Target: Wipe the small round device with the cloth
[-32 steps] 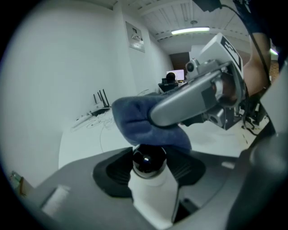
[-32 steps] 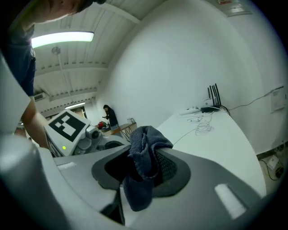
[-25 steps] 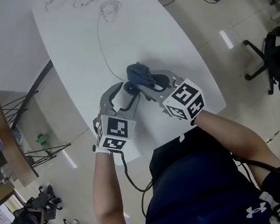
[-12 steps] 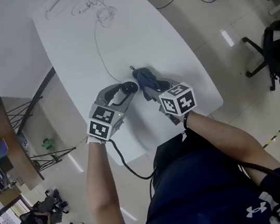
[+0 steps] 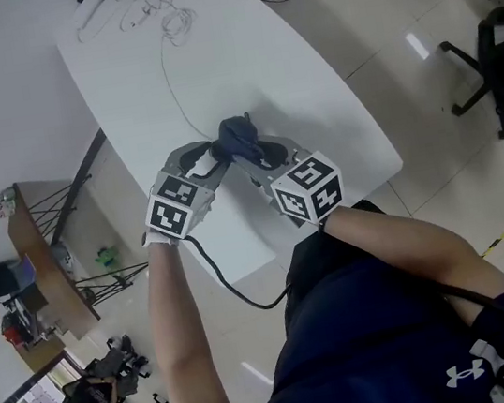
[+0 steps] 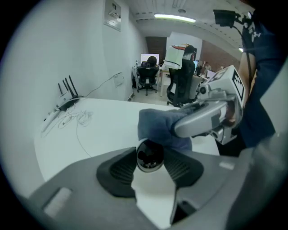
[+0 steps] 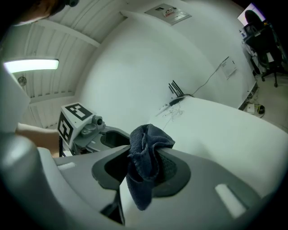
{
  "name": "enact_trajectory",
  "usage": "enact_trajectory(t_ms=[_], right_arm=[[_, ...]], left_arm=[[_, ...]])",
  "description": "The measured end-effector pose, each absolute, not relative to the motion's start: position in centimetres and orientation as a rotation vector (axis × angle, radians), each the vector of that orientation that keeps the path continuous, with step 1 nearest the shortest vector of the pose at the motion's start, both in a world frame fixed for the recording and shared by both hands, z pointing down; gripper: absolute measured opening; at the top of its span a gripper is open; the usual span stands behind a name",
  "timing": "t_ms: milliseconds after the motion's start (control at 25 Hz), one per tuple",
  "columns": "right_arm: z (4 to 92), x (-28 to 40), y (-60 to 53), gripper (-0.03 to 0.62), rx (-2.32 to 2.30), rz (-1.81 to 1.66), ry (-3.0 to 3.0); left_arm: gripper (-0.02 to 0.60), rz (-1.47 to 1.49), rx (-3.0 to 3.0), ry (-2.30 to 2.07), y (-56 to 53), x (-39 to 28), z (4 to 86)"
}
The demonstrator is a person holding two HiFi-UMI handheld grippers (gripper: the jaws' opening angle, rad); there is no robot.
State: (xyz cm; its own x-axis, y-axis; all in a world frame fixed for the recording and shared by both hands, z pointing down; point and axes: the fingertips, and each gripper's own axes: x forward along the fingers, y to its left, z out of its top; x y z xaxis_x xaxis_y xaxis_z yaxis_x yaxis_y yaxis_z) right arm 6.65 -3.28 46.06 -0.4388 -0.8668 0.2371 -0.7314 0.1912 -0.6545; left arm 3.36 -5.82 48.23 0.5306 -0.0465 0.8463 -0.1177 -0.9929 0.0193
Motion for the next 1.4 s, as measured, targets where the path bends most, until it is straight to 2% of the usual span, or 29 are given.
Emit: enact_trajectory(t_ms=[440, 760, 960, 1120, 1400], right_arm=[[55.4, 5.6, -1.4, 0.127, -1.74, -1.417, 2.187], [56.6, 6.2, -0.9, 0.126, -2.043, -1.568, 1.959], [52.6, 6.8, 0.4, 0.126, -2.105, -1.425, 1.698], [47.8, 3.8, 0.4, 0.126, -2.02, -1.2, 1.702], [53.5, 1.2, -1.8, 0.124, -2.054, -1.36, 1.711]], left_arm=[[0.184, 1.469, 2.707, -0.1, -6.1, 3.6, 49.0], [0.189, 1.336, 2.874, 0.099, -5.6, 3.6, 46.9], [0.187, 1.349, 2.788, 0.337, -5.3, 3.0, 47.4], [0.17, 1.286, 2.807, 0.405, -5.4, 3.1, 47.4], [0.169, 1.282, 2.816, 0.384, -5.8, 3.4, 47.4]])
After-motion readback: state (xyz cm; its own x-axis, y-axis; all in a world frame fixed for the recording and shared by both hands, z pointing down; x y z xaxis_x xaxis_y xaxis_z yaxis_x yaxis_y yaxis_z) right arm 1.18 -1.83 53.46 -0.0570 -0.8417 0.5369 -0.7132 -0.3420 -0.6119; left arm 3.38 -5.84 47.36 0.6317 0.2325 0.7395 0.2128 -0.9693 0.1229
